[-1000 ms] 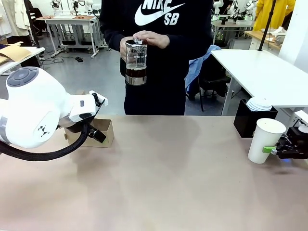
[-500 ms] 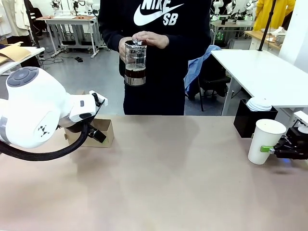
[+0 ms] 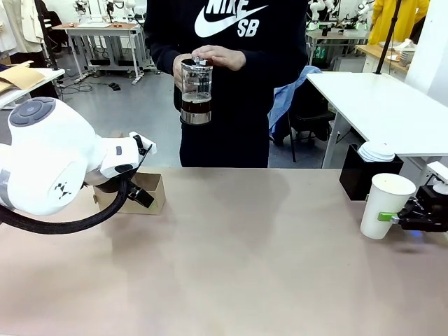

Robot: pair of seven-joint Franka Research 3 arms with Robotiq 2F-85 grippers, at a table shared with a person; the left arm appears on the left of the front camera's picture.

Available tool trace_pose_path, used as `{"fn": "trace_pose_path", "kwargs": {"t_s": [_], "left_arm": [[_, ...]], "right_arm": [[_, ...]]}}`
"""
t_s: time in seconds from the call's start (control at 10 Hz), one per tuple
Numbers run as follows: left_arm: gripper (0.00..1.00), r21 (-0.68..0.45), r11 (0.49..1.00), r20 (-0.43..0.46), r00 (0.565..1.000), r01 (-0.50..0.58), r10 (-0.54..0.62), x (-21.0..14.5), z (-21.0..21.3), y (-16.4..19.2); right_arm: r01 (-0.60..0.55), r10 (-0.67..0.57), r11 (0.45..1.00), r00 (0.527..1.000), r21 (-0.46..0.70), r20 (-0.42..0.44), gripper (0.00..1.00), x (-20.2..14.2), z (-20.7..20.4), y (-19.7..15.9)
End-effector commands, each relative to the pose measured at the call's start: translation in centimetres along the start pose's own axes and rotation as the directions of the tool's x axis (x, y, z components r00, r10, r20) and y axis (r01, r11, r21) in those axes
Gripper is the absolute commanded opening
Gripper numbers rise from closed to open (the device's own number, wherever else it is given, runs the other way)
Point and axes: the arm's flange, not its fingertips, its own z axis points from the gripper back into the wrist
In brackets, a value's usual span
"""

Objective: Pour a drink into a cup and package it in a carrier.
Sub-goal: Pick up the 600 ml Paper Cup and place it in the middle top area of the table.

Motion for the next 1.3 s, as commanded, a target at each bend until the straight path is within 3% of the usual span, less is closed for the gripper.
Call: {"fn": "trace_pose_path", "kwargs": {"t_s": [0.0,0.3,0.5,0.8,1.2], "left_arm": [[1.0,-0.001,1.0,0.0,1.0,-0.002,0.002,0.0,0.0,0.1],[1.0,-0.001,1.0,0.0,1.0,-0.002,0.002,0.0,0.0,0.1],[1.0,-0.001,1.0,0.0,1.0,-0.002,0.002,0.0,0.0,0.1],[1.0,-0.001,1.0,0.0,1.0,-0.002,0.002,0.0,0.0,0.1],[1.0,-0.001,1.0,0.0,1.0,-0.002,0.002,0.0,0.0,0.1]], "right_arm": [[-0.042,0.043,0.997,0.999,-0.064,0.009,0.8,4.1,-2.4,2.4],[-0.029,0.037,0.986,0.998,-0.164,0.05,0.8,11.3,-6.9,4.4],[0.031,-0.019,0.981,0.998,-0.19,0.066,0.8,14.3,-11.1,4.0],[0.01,0.009,0.951,0.998,-0.308,0.061,0.8,16.1,-20.1,0.8],[-0.042,0.075,0.912,0.995,-0.408,0.065,0.8,13.9,-28.5,-4.7]]}}
